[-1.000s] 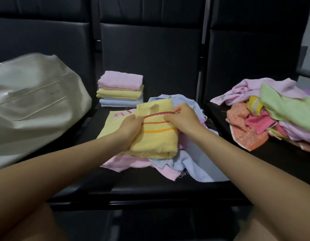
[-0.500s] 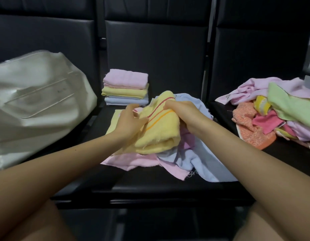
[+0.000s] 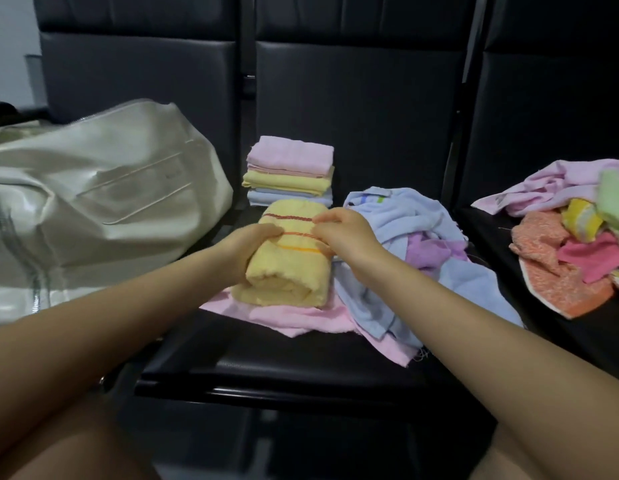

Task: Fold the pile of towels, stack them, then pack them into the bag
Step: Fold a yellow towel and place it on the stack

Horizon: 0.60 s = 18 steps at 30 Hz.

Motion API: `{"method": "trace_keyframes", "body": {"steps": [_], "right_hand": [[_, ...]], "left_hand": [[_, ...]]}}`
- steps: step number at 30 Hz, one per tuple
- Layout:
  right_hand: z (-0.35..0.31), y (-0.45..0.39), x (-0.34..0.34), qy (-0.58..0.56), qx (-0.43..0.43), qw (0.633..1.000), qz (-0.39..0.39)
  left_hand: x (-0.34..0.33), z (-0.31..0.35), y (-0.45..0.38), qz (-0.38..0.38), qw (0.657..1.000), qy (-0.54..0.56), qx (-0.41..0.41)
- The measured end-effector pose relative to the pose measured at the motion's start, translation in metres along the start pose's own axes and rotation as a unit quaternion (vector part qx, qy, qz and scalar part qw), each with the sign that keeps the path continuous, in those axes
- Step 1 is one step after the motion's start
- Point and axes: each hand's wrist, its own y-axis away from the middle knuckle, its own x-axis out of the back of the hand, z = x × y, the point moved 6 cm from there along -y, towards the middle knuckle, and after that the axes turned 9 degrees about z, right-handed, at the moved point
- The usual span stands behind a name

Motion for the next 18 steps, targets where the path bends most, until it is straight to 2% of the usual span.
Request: {"method": "trace_keyframes", "body": {"steps": [3,5,7,10,14,18], "right_hand": [[0.016,-0.001,-0.001,0.034,-0.022,0.999,-0.013],[0.021,0.0,-0.008,0.057,-0.038,0.997,-0.039],[0.027,0.001,-0.018,0.036,-0.077,0.994,-0.072],[0.033,0.005,-0.031,-0.003,-0.131,0.986,-0.105],[0.037,0.007,-0.038,-0.061,-0.154,0.98,-0.108],[0.024,0.011,-0.044,-0.162,-0.151,0.967,-0.123]], "left_hand": [[0.02,0.011,-0.011,0.108,0.975,-0.164,-0.103],[0.026,0.01,-0.01,0.134,0.94,-0.276,-0.146],[0.029,0.001,-0.011,0.136,0.922,-0.333,-0.143],[0.03,-0.003,-0.009,0.147,0.913,-0.351,-0.148],[0.03,-0.001,-0.005,0.162,0.911,-0.343,-0.163],[0.027,0.011,-0.002,0.122,0.946,-0.258,-0.156]]}}
